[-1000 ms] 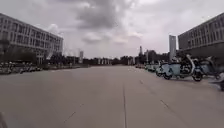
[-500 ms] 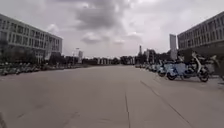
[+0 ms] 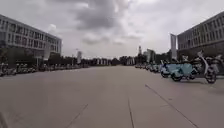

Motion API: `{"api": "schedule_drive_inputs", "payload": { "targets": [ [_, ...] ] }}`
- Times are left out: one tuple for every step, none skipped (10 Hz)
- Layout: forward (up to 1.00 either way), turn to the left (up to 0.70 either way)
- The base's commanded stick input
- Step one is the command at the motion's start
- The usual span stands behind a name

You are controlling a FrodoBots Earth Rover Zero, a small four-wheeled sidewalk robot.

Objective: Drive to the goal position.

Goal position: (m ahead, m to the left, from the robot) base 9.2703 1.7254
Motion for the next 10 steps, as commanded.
{"api": "schedule_drive_inputs", "payload": {
  "targets": [
    [0.7,0.0],
    [0.7,0.0],
    [0.7,0.0],
    [0.7,0.0],
    [0.7,0.0],
    [0.7,0.0],
    [0.7,0.0],
    [0.7,0.0],
    [0.7,0.0],
    [0.7,0.0]
  ]
}}
